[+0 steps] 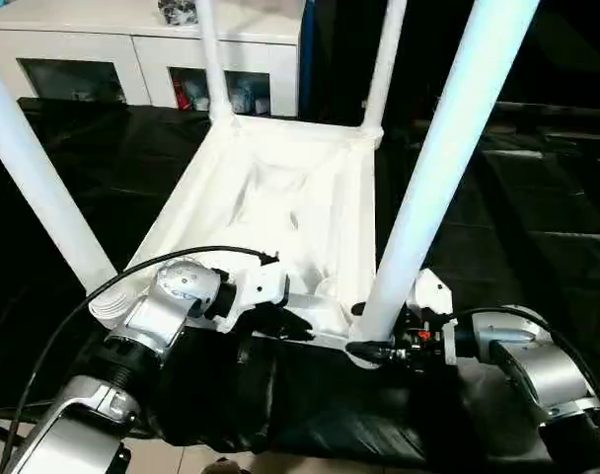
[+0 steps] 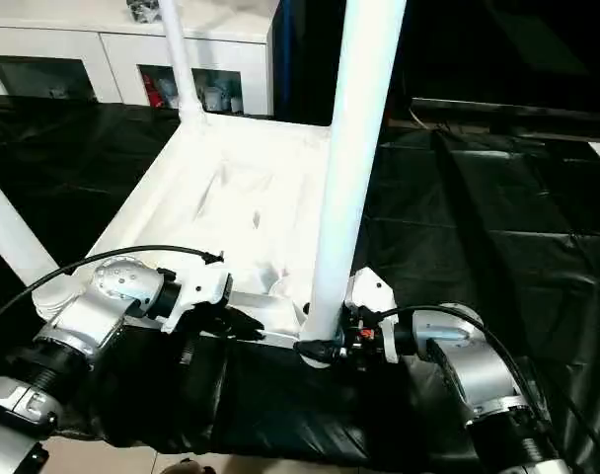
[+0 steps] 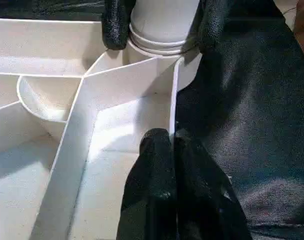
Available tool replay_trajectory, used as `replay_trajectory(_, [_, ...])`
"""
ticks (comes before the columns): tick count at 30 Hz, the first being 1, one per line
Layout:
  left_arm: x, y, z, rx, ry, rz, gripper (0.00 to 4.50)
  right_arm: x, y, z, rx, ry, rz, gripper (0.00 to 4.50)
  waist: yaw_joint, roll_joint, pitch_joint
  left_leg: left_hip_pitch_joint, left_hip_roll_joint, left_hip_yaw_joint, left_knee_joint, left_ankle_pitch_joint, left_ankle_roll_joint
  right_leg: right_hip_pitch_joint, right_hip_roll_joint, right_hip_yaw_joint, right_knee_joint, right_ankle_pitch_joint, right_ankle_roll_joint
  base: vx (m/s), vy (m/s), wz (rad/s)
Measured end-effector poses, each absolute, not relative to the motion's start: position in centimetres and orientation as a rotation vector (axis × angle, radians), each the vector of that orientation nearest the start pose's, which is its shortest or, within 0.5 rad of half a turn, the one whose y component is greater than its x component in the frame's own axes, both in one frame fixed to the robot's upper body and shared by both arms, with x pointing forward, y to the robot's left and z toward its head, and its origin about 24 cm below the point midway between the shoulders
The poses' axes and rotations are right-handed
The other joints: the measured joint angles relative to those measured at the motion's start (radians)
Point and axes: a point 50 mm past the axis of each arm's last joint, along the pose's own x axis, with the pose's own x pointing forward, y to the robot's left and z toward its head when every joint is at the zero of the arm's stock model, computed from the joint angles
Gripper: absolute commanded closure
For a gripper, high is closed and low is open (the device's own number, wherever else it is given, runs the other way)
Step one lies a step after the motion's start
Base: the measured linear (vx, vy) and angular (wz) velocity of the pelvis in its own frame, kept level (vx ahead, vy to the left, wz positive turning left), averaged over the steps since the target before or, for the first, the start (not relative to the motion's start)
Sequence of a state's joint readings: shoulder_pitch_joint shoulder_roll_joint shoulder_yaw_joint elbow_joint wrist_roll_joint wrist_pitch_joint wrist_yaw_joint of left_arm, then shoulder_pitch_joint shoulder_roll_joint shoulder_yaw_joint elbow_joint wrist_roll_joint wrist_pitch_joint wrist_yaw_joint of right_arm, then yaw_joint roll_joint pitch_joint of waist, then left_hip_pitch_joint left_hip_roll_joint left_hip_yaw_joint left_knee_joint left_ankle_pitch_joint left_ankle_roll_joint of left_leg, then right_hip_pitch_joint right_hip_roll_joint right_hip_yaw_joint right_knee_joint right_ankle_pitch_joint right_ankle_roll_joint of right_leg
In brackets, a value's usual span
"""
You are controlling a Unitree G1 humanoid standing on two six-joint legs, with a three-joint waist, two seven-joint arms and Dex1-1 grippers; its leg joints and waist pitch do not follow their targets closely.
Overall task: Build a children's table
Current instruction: Rotate leg to tighten
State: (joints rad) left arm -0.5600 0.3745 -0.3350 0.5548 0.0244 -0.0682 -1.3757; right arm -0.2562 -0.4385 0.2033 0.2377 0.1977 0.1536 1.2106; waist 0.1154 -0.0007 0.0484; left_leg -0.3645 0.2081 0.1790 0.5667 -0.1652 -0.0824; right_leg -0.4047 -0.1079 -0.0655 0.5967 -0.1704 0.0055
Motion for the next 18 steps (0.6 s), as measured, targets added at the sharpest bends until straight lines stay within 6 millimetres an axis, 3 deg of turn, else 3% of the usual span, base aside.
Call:
replay_trajectory(13, [29.7, 12.6, 5.1, 0.49, 0.37, -1.58, 4.5, 26.1, -14.6, 3.6, -0.129, 0.336, 1.316, 1.89, -0.006, -0.002, 0.0, -0.001, 0.0, 0.0, 0.0, 0.0, 0.0, 0.0, 0.0, 0.0, 0.001, 0.0, 0.0, 0.0, 0.0, 0.0])
replay_trajectory(18, [30.0, 12.9, 4.9, 0.47, 0.371, -1.413, 4.5, 27.2, -13.4, 2.7, -0.03, 0.284, 1.067, 1.9, -0.031, -0.007, -0.001, 0.001, 0.0, -0.003, 0.0, 0.001, -0.002, 0.0, 0.0, 0.0, 0.003, -0.003, 0.006, 0.0, 0.0, 0.0])
